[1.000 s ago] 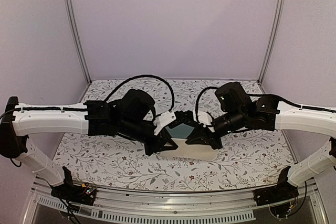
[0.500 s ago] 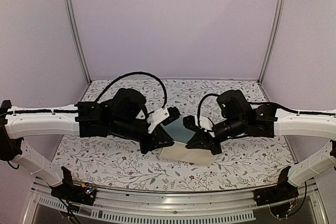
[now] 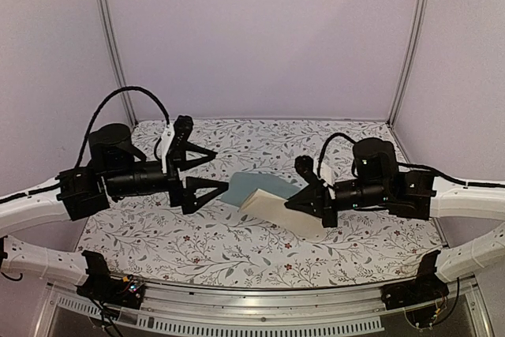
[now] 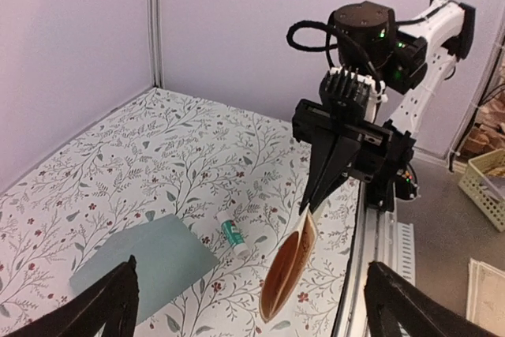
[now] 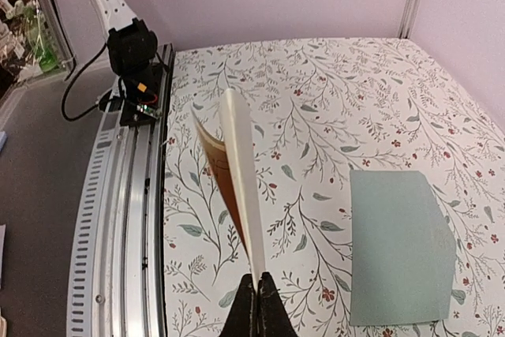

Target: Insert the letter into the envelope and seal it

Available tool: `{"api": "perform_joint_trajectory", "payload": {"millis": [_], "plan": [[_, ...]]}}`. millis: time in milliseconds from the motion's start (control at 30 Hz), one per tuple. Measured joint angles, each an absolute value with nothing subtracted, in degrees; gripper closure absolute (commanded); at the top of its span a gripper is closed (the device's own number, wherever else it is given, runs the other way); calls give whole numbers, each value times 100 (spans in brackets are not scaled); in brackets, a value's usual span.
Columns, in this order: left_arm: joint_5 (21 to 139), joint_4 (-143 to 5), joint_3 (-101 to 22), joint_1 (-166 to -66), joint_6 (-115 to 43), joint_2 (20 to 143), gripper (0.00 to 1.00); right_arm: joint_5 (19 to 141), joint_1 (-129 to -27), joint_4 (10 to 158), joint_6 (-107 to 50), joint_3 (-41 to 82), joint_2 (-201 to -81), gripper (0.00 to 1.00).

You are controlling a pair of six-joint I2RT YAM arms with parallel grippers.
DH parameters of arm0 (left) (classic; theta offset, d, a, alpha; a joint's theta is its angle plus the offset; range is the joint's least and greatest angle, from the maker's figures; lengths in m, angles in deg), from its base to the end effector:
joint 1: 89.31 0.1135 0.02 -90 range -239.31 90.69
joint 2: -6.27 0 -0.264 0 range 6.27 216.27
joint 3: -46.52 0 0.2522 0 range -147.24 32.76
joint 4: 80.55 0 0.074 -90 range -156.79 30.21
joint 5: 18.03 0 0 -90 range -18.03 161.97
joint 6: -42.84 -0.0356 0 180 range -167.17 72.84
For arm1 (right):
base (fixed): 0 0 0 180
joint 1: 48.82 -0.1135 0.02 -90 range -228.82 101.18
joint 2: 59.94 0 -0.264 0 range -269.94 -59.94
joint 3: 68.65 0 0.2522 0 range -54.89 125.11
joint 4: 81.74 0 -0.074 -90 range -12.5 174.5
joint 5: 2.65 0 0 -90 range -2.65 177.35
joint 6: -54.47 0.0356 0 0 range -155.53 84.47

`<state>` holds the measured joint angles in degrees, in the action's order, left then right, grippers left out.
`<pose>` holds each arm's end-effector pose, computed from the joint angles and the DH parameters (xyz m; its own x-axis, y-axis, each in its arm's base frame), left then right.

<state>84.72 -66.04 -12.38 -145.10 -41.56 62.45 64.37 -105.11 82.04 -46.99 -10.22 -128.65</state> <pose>0.1236 -0.1958 0.3226 -0.2049 0.1321 -0.9698 0.9124 0.3844 -0.1404 0.1371 0.2305 0.2668 -0.0520 -0.4075 -0.9117 -0.9898 0.1422 -0.0071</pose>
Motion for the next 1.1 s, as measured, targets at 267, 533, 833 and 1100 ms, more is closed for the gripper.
{"api": "perform_joint_trajectory", "payload": {"millis": [267, 533, 833, 1100], "plan": [[10147, -8285, -439, -13492, -3505, 5851, 5, 7055, -10513, 9546, -3462, -1658, -11457, 100], [10870, -9594, -366, -13490, -3072, 6636, 18, 7632, -10513, 10210, -2260, -1658, -11276, 100], [10831, -10274, -782, -13833, -2956, 7635, 32, 7464, -10513, 10929, -1591, -1661, -11455, 100], [10721, -10792, -1114, -14097, -2947, 8092, 44, 7213, -10513, 11178, -1329, -1661, -11811, 100]]}}
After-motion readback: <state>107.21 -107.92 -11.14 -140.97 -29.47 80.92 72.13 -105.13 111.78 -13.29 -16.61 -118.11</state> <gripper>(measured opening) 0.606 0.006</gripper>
